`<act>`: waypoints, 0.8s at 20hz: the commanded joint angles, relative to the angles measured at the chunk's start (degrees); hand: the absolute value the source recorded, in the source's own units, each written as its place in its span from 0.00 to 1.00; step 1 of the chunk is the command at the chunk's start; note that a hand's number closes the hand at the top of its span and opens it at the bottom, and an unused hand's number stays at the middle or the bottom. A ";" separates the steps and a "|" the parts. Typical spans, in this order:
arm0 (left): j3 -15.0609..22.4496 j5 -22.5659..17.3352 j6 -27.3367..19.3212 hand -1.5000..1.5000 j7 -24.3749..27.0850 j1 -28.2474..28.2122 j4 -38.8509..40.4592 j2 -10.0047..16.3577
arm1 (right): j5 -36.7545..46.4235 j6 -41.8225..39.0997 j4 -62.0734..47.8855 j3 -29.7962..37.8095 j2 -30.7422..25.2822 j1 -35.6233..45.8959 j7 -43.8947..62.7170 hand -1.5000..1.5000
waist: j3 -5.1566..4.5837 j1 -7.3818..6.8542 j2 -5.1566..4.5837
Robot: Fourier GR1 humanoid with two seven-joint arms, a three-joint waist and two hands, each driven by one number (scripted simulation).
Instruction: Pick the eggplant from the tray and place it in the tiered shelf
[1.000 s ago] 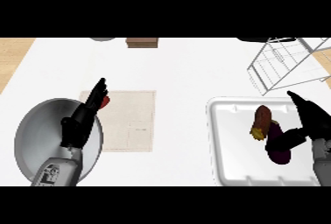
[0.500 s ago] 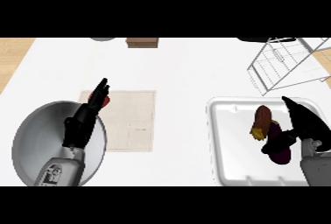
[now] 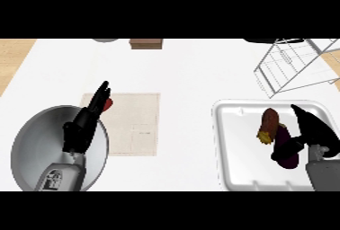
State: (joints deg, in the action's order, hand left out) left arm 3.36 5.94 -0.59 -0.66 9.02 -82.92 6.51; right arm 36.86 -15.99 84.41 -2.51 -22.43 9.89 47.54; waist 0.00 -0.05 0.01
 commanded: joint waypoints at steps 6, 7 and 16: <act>-2.51 0.90 1.23 0.50 1.58 3.11 4.70 -0.67 | 2.94 -0.75 -0.56 2.39 2.66 -3.52 -4.01 0.00 | 0.00 0.20 0.00; -0.76 1.51 1.28 0.50 -0.08 -1.51 -1.18 -0.87 | 5.08 1.64 -4.30 1.07 4.65 -2.02 -5.02 0.00 | 0.01 -0.02 0.01; -2.88 0.99 2.70 0.50 1.15 -0.12 1.15 -0.25 | 7.67 -3.90 -4.56 -0.57 3.33 -1.83 -8.10 1.00 | 0.00 -0.04 -0.02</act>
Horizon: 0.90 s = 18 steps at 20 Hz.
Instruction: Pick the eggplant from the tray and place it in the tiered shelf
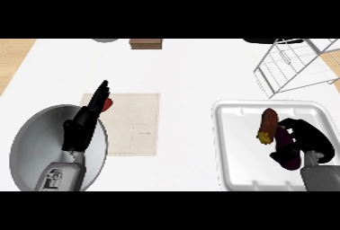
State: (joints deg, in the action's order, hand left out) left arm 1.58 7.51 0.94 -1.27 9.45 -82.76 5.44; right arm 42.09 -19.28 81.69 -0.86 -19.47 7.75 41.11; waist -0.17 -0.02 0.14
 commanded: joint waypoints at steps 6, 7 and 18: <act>1.70 2.92 -1.94 0.50 3.77 -1.97 1.93 -2.63 | 5.38 3.47 -2.59 -0.63 -0.46 -1.31 -7.66 1.00 | 0.17 0.04 -0.14; -0.30 -0.36 1.51 0.50 -4.47 -1.52 -6.54 0.37 | 5.99 3.75 -2.66 -0.61 1.23 0.59 -5.65 1.00 | 0.18 -0.13 -0.10; -0.86 -0.16 0.90 0.50 -0.84 -2.07 -4.03 0.53 | -1.24 3.31 23.12 -11.75 -0.33 -12.62 -29.84 1.00 | 0.16 0.56 0.19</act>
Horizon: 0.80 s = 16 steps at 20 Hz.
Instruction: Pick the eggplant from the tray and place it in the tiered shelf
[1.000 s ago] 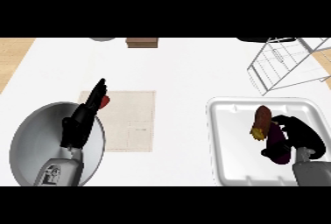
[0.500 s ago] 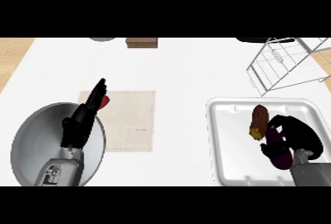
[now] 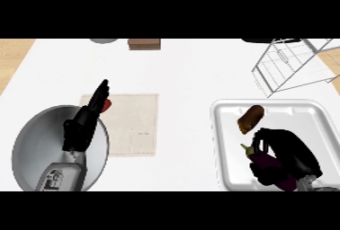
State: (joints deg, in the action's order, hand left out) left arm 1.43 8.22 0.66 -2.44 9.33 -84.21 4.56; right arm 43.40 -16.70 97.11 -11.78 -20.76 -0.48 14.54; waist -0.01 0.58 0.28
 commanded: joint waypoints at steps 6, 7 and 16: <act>-1.25 -0.58 -0.16 0.50 -0.23 0.46 0.67 0.19 | -15.52 1.45 18.69 5.96 6.16 -6.72 -4.50 1.00 | 0.00 0.65 0.04; -0.38 -0.13 -0.64 0.50 -1.19 0.47 -0.70 -0.52 | -18.84 -0.22 20.37 10.14 4.18 -5.73 -4.66 1.00 | 0.01 0.46 0.03; -0.63 0.35 -0.31 0.50 -0.21 0.32 0.40 -0.11 | -24.41 -1.71 37.76 22.59 2.14 -2.92 10.30 1.00 | -0.02 -0.08 -0.16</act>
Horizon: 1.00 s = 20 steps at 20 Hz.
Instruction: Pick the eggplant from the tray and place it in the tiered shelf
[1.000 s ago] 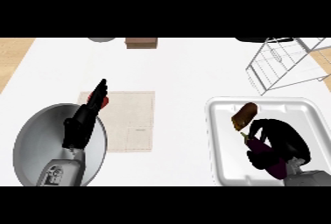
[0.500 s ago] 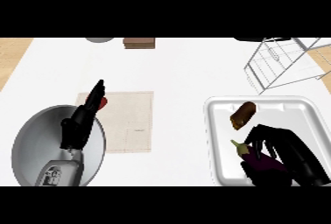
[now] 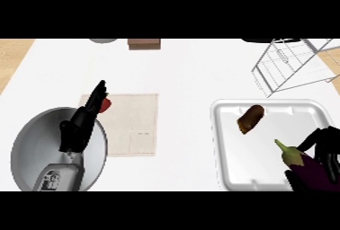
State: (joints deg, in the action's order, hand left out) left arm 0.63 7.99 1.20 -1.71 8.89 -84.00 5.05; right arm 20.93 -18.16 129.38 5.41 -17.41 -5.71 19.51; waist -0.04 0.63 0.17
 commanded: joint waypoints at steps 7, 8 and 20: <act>0.75 0.41 0.17 0.50 2.62 -1.71 2.62 -1.19 | -6.30 -0.48 5.31 14.44 -5.79 14.88 16.45 1.00 | -0.03 -0.57 -0.13; 1.23 1.09 -0.36 0.50 0.28 -1.01 -0.98 -0.93 | -7.24 -0.56 2.53 18.04 -8.32 16.97 15.04 1.00 | 0.00 -0.69 -0.09; -1.47 -0.51 1.41 0.50 -1.46 4.50 2.58 0.13 | -4.36 1.64 -18.28 20.87 -19.60 36.41 15.49 1.00 | 0.02 -0.78 -0.25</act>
State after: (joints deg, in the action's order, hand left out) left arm 1.17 8.63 1.71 -2.23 9.78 -84.03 4.25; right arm 16.41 -17.02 117.17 24.36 -33.69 26.20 36.11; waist -0.04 -0.29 -0.01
